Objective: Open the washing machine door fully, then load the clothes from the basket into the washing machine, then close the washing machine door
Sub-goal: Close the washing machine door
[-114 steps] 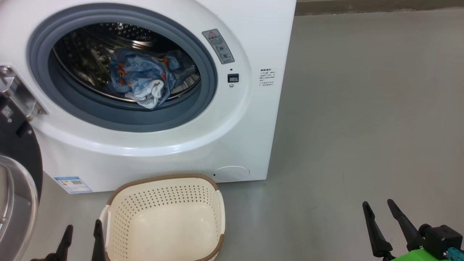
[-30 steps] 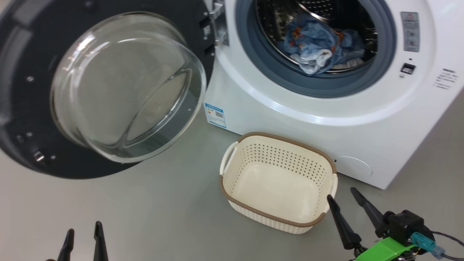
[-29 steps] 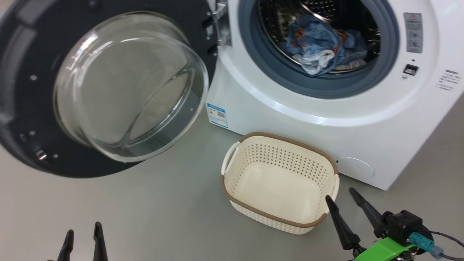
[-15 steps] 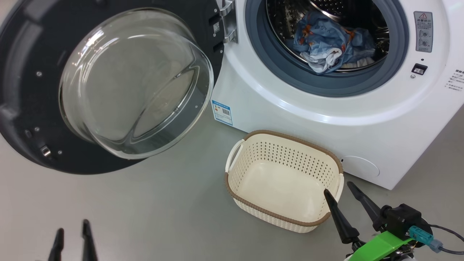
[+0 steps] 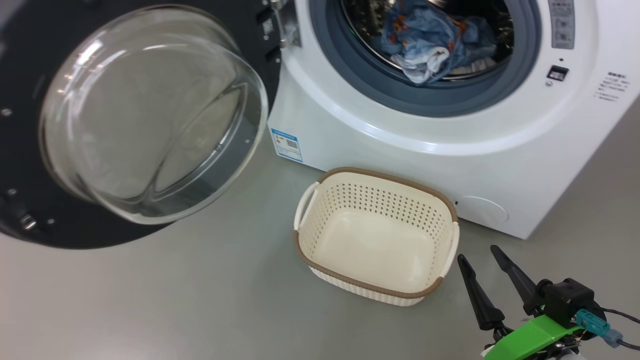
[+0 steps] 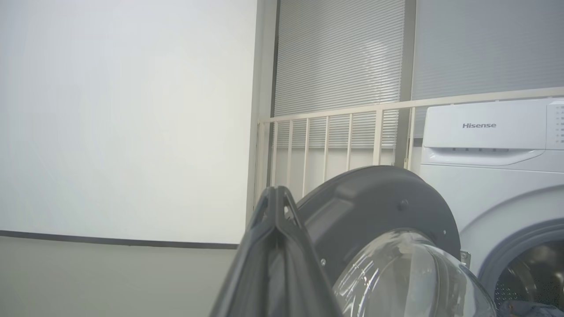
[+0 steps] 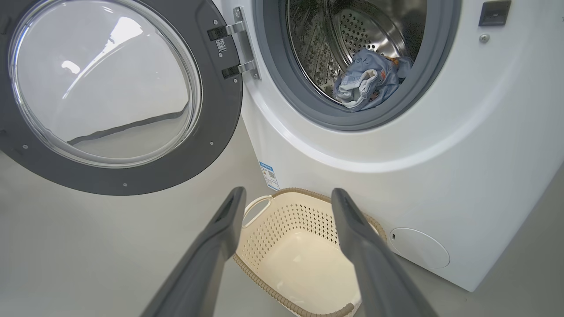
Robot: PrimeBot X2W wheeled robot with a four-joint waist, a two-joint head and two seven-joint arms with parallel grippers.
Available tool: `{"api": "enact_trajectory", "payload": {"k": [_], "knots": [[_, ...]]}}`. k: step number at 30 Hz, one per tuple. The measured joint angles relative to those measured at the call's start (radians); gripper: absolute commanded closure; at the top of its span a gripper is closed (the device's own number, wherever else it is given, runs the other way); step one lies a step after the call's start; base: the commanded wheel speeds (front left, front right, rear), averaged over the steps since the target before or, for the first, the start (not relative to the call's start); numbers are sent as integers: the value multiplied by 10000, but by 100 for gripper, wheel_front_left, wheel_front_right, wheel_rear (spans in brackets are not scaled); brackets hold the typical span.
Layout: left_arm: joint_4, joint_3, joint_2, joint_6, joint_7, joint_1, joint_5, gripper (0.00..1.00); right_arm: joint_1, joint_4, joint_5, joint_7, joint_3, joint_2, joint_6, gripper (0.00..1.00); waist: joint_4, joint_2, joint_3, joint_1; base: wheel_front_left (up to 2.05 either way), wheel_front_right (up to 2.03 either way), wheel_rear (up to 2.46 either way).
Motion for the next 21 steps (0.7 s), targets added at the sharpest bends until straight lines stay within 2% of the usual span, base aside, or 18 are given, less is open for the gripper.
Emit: {"api": "enact_trajectory", "payload": {"k": [3, 4, 6, 10, 13, 18, 21], "knots": [[29, 297, 882, -4, -8, -886, -309, 100, -2, -40, 0, 0, -19, 8, 0, 0, -203, 0, 115, 0, 0, 0, 0], [288, 414, 1461, -46, -13, -1467, -869, 100, -6, -59, 0, 0, -27, 4, 0, 0, -342, 0, 194, 0, 0, 0, 0], [802, 531, 1916, -46, -13, -1953, -1452, 100, -12, -63, 0, 0, -46, 2, 0, 0, -482, 0, 276, 0, 0, 0, 0], [2487, 543, 2894, -46, -15, -2691, -2514, 100, -26, -73, 0, 0, -113, -8, 0, 0, -748, 0, 438, 0, 0, 0, 0], [3908, 161, 3601, -44, 50, -3332, -3741, 100, -29, -86, 0, 0, -138, -13, 0, 0, -882, 0, 564, 0, 0, 0, 0], [6004, -453, 4596, -42, 1503, -4523, -5904, 100, -61, -102, -2, 0, -136, -33, 0, 0, -978, 0, 801, 0, 0, 0, 0], [6934, -844, 5106, -42, 2516, -4916, -6575, 100, -73, -100, -2, 0, -67, -71, 0, 0, -1000, 0, 941, 0, 0, 0, 0]]}}
